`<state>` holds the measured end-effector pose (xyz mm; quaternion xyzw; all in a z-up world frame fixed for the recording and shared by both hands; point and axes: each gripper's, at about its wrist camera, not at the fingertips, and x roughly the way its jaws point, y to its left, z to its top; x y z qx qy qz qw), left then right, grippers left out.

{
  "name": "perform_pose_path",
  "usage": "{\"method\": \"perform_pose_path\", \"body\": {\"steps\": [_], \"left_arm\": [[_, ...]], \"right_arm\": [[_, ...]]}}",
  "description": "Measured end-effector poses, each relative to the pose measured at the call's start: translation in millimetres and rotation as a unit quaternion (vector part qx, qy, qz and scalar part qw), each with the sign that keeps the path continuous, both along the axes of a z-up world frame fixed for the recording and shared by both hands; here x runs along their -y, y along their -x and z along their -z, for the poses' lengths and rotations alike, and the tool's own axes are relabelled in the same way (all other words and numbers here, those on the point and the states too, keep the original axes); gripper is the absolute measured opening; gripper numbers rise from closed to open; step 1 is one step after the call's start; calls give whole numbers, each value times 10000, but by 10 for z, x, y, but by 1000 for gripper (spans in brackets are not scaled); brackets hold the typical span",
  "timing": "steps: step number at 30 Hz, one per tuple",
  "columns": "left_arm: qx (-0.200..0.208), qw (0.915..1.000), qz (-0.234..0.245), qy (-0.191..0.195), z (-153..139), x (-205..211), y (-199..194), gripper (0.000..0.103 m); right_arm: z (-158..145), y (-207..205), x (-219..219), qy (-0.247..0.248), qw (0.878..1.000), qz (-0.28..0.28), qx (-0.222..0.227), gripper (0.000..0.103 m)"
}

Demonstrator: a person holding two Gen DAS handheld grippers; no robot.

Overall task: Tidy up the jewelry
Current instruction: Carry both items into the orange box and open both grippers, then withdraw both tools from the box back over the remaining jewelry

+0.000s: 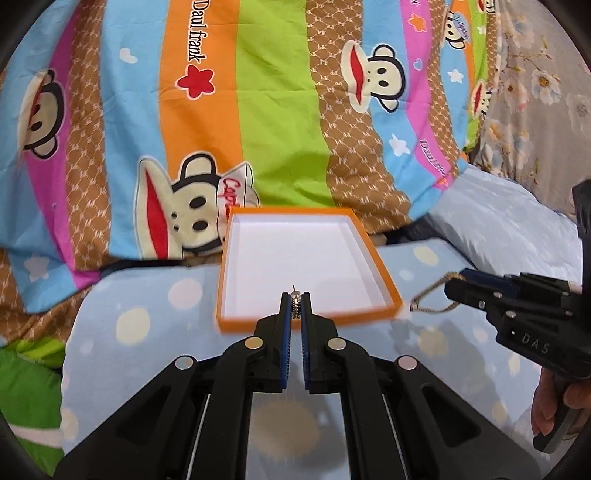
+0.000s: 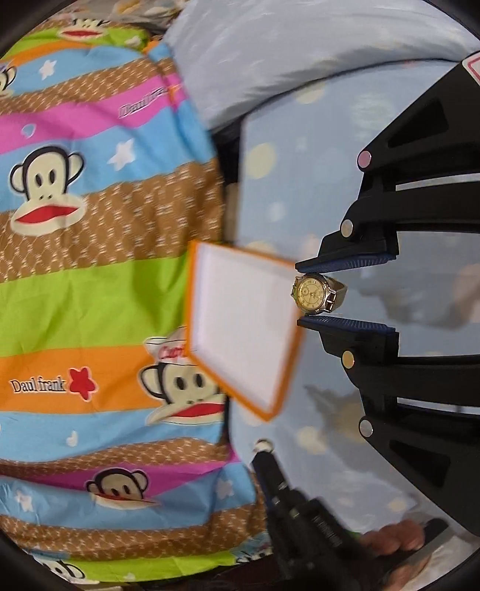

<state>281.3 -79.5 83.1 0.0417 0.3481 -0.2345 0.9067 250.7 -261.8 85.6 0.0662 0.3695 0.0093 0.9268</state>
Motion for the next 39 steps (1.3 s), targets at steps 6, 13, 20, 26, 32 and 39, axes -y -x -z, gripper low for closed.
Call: {"method": "perform_pose_path", "body": {"steps": [6, 13, 20, 26, 32, 39], "left_arm": [[-84, 10000, -35, 7, 62, 308, -851, 4], [-512, 9986, -36, 113, 441, 495, -1491, 5], [-635, 9978, -190, -19, 742, 420, -1516, 38], [-547, 9967, -258, -548, 911, 225, -1236, 37], [-327, 9944, -154, -990, 990, 205, -782, 36], [-502, 9953, -130, -814, 1000, 51, -328, 35]], "right_arm": [[-7, -937, 111, -314, 9995, 96, 27, 22], [423, -1519, 99, -320, 9990, 20, -298, 23], [694, -1378, 118, -162, 9989, 43, -430, 32], [841, -1009, 11, -131, 9978, -243, -603, 31], [987, -660, -190, 325, 9964, -374, -694, 25], [966, -183, -271, 294, 9957, -473, -740, 24]]}}
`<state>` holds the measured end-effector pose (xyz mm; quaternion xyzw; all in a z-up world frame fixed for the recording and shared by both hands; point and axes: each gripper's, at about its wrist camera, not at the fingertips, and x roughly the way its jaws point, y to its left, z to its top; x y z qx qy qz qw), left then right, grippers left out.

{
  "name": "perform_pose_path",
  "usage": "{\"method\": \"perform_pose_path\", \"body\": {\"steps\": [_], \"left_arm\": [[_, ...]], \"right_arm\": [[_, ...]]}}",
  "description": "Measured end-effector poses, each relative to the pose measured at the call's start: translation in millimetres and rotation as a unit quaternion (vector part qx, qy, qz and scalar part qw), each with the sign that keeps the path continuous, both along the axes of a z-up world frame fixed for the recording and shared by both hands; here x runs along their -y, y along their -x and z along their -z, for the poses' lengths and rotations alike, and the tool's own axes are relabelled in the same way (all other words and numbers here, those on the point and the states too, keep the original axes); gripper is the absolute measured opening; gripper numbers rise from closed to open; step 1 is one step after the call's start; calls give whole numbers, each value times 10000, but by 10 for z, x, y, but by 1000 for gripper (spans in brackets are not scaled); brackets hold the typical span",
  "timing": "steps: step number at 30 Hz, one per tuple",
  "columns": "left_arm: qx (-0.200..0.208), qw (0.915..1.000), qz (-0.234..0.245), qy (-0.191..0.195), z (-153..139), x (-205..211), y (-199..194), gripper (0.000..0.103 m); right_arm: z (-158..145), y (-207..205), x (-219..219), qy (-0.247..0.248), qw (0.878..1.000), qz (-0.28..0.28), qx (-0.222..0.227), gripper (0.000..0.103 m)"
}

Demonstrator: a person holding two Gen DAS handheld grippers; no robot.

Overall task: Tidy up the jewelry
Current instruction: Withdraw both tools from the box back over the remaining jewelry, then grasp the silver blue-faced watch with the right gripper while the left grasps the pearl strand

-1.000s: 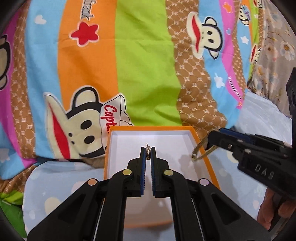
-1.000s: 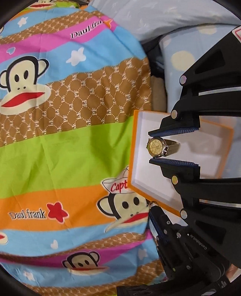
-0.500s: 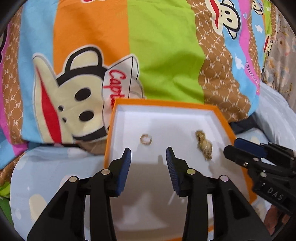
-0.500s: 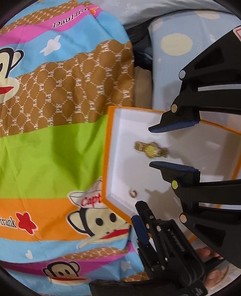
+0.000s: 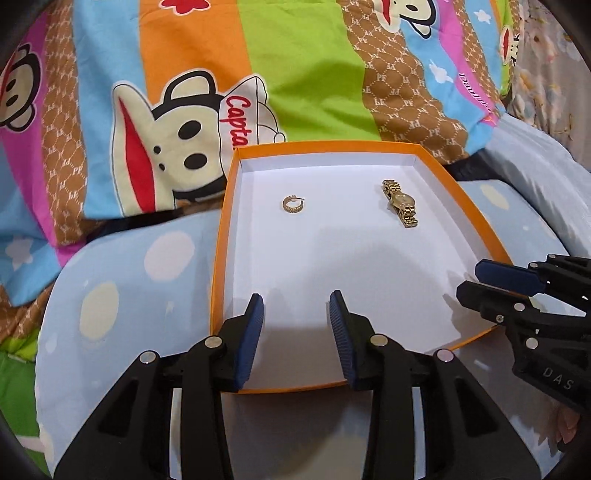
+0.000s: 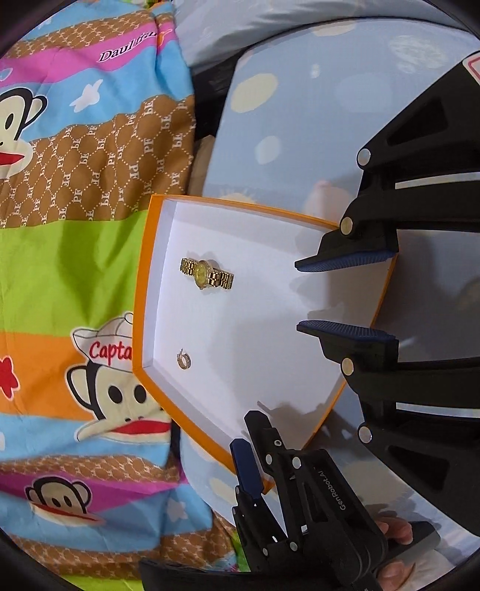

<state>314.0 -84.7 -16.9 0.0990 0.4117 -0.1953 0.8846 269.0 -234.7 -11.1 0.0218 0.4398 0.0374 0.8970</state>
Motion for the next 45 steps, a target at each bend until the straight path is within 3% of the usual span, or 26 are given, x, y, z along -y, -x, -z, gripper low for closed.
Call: {"method": "perform_pose_path", "body": {"steps": [13, 18, 21, 23, 25, 28, 34, 39, 45], "left_arm": [[-114, 9992, 254, 274, -33, -253, 983, 35], [-86, 9993, 192, 319, -43, -276, 1087, 35], [6, 9994, 70, 350, -106, -325, 1104, 36], [102, 9988, 24, 487, -215, -415, 1164, 42], [228, 9977, -47, 630, -342, -546, 1270, 61], [388, 9967, -191, 680, -459, -716, 1470, 68], [119, 9966, -394, 718, -320, -922, 1886, 68], [-159, 9944, -521, 903, -182, -1028, 2167, 68], [-185, 9954, -470, 819, -109, -1026, 2409, 68]], "right_arm": [[-28, 943, -163, -51, 9998, -196, 49, 24], [-49, 1029, -182, -23, 9998, -154, 85, 24], [-175, 1193, -160, -104, 9994, -77, 323, 30], [-272, 1408, -152, -143, 9986, -127, 486, 36], [-300, 1631, -120, -243, 9980, -169, 554, 47], [-243, 1938, -73, -426, 9974, -190, 544, 54], [-45, 2262, -188, -618, 9969, -319, 364, 54], [27, 2302, -350, -337, 9981, -420, 311, 53], [75, 2301, -454, -100, 9988, -429, 208, 28]]}}
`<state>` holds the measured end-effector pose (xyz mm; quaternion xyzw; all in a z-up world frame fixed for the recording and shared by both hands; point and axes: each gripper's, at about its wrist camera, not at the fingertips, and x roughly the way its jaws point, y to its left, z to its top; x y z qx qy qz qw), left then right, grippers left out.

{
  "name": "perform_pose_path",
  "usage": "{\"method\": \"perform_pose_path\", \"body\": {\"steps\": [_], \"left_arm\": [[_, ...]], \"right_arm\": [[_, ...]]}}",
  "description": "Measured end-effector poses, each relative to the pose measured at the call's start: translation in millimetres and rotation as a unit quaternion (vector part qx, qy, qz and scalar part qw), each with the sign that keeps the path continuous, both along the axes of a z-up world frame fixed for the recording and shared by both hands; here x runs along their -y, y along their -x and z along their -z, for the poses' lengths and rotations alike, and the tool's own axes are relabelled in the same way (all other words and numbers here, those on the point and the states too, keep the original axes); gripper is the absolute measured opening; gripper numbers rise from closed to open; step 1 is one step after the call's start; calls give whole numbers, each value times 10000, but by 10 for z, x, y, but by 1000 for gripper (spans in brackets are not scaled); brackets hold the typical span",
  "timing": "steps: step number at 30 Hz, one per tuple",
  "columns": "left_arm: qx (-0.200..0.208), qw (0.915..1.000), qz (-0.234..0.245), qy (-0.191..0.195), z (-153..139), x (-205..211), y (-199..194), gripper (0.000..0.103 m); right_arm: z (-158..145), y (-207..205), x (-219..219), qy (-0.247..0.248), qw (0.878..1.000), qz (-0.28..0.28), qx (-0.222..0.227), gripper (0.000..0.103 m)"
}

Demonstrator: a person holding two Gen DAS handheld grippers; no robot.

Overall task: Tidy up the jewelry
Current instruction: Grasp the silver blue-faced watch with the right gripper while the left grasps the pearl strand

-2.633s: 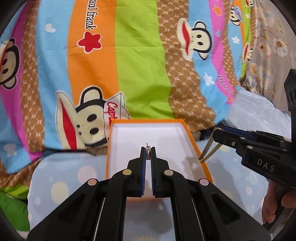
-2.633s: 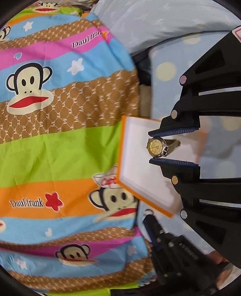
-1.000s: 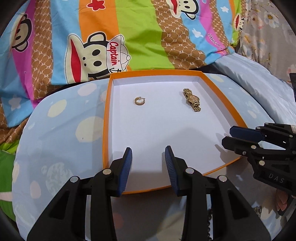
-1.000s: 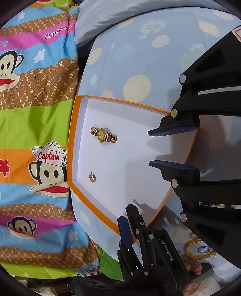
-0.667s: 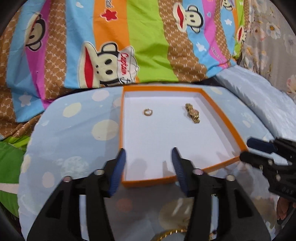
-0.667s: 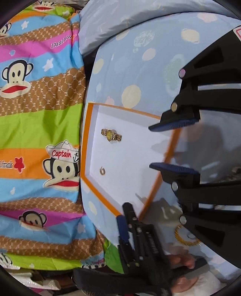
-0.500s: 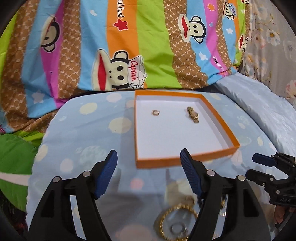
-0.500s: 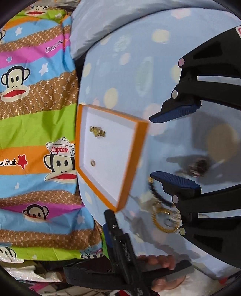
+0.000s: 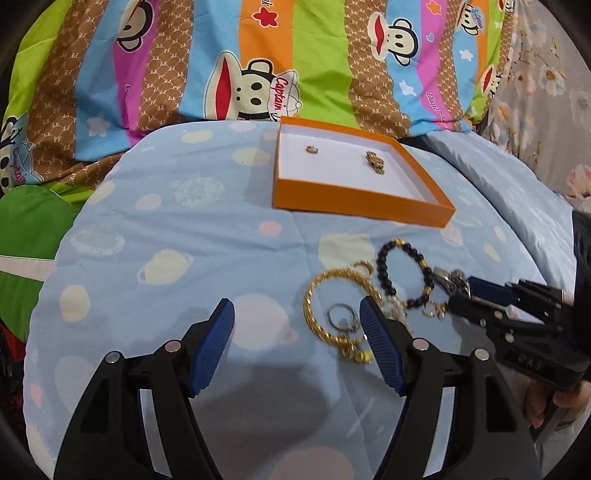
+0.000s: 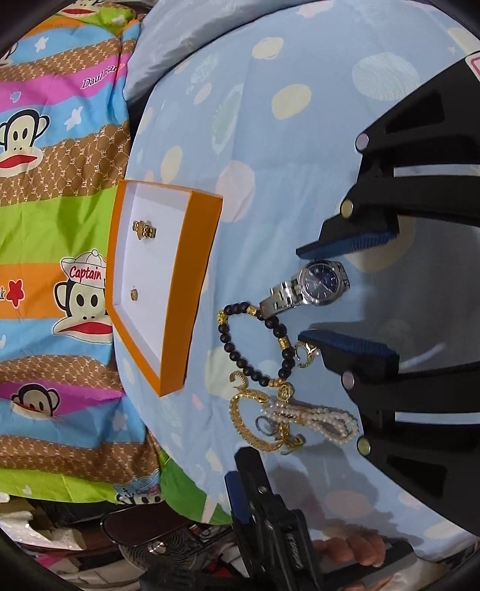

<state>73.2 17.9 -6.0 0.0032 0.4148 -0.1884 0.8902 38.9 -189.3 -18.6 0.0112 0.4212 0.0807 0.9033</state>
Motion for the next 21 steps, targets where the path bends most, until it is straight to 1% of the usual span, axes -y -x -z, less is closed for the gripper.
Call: {"method": "perform_pose_path", "body": {"steps": [1, 4, 7, 10, 15, 17, 19, 21], "left_arm": [[-3, 10000, 26, -8, 11, 3, 28, 68], [9, 9997, 226, -45, 21, 111, 146, 68], [113, 9990, 407, -147, 18, 237, 280, 68], [119, 9981, 558, -215, 29, 376, 376, 68], [53, 9982, 547, -224, 48, 510, 376, 68], [49, 9982, 548, -222, 52, 560, 366, 62], [67, 9979, 585, -272, 63, 610, 369, 53], [112, 9973, 637, -335, 68, 655, 377, 50]], "right_arm": [[1, -2, 18, -29, 10000, 33, -8, 24], [1, 7, 69, -102, 9998, 159, -21, 24], [-19, 37, 96, -111, 9995, 290, 38, 23], [-10, 43, 142, -217, 9990, 395, -19, 23], [-8, 32, 188, -327, 9984, 453, -60, 23], [-5, 32, 194, -348, 9983, 462, -75, 24], [-4, 30, 210, -381, 9981, 474, -90, 24], [-3, 26, 223, -428, 9978, 486, -112, 24]]}}
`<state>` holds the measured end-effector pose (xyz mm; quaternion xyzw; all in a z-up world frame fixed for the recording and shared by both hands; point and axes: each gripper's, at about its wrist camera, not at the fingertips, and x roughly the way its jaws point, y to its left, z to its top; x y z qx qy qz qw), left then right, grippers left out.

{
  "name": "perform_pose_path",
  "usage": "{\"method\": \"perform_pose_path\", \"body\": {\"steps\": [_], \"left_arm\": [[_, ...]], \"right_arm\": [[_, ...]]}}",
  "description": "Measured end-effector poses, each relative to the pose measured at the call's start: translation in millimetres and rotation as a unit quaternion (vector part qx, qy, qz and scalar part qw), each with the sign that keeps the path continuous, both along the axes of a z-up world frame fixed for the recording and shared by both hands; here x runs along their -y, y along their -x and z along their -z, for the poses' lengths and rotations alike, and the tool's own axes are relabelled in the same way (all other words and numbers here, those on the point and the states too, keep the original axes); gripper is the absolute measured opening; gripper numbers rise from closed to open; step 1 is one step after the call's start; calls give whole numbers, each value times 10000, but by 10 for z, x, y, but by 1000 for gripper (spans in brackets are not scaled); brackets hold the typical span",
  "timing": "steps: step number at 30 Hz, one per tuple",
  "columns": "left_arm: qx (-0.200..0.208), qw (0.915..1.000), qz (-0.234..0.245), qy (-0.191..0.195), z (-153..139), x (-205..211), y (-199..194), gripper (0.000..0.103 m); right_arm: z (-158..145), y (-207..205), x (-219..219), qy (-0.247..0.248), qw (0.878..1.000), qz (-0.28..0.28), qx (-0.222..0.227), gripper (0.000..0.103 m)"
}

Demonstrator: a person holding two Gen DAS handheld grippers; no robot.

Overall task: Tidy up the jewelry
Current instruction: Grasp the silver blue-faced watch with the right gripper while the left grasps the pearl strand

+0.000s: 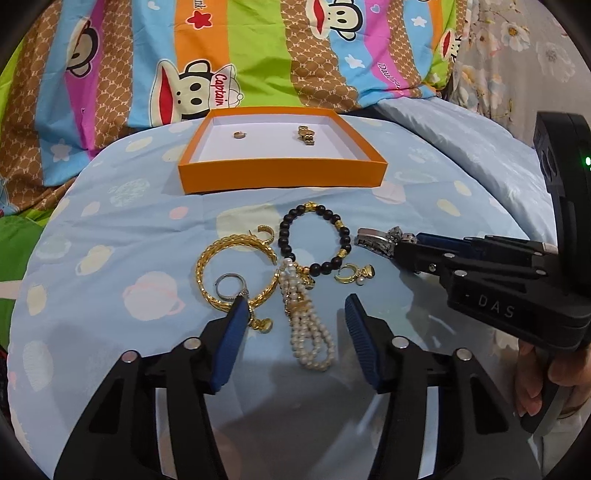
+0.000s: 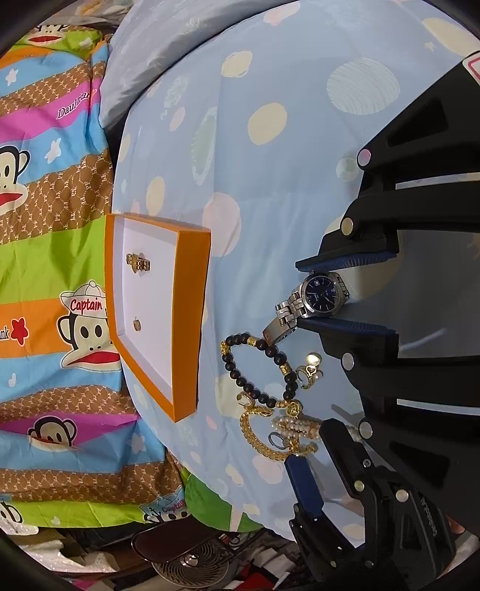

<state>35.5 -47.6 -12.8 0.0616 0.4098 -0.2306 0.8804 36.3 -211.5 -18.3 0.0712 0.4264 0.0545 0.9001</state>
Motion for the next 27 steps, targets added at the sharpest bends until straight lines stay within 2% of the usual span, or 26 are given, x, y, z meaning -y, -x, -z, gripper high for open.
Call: {"method": "perform_pose_path", "body": {"steps": [5, 9, 12, 18, 23, 27], "left_arm": [[-58, 9999, 44, -75, 40, 45, -38, 42], [-84, 9999, 10, -93, 56, 23, -50, 25], [-115, 9999, 66, 3, 49, 2, -47, 16], [-104, 9997, 120, 169, 19, -45, -17, 15], [170, 9989, 179, 399, -120, -114, 76, 15], [148, 9977, 224, 620, -200, -152, 74, 15]], "right_arm": [[2, -7, 8, -40, 10000, -1, -18, 24], [2, -5, 7, -39, 10000, 2, -17, 24], [3, -4, 8, -45, 10000, 3, -15, 24], [-25, 19, 16, -86, 9999, 55, 70, 24], [-107, 71, 71, -164, 9994, 120, 269, 24], [-212, 129, 100, -207, 9984, 160, 493, 24]]}}
